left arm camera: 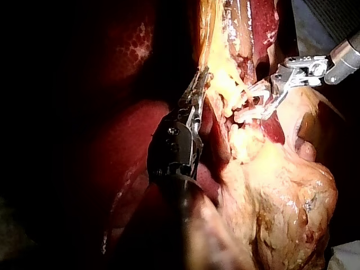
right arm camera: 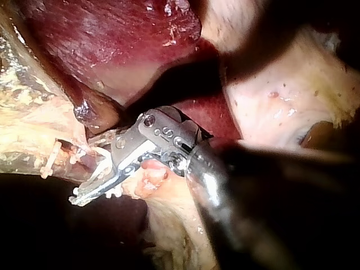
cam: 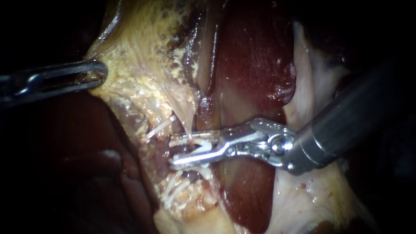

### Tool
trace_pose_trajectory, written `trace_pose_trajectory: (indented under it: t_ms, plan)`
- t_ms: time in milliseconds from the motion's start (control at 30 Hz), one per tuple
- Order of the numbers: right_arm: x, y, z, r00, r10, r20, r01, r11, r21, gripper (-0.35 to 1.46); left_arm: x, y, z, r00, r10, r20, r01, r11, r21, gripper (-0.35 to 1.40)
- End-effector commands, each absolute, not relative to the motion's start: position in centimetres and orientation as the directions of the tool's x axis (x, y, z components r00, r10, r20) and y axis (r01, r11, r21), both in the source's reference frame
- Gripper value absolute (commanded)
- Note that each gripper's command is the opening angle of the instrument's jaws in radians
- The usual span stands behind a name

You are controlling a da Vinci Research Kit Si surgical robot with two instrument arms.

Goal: Clipping third clip right tube

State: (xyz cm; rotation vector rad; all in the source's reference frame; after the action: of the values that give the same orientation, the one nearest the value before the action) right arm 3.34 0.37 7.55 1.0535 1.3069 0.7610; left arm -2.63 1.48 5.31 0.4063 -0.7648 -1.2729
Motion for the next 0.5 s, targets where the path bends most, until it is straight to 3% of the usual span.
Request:
trace_pose_trajectory:
  t_ms: [33,500]
  plan:
    - [3.33,0.38,7.54,0.143,0.912,-0.384,0.116,0.370,0.922,0.59,-2.63,1.48,5.31,0.099,-0.953,0.285,0.699,0.270,0.662,-0.35]
    - [3.32,0.41,7.53,0.142,0.920,-0.366,0.111,0.352,0.929,0.56,-2.63,1.48,5.31,0.099,-0.953,0.285,0.699,0.270,0.662,-0.35]
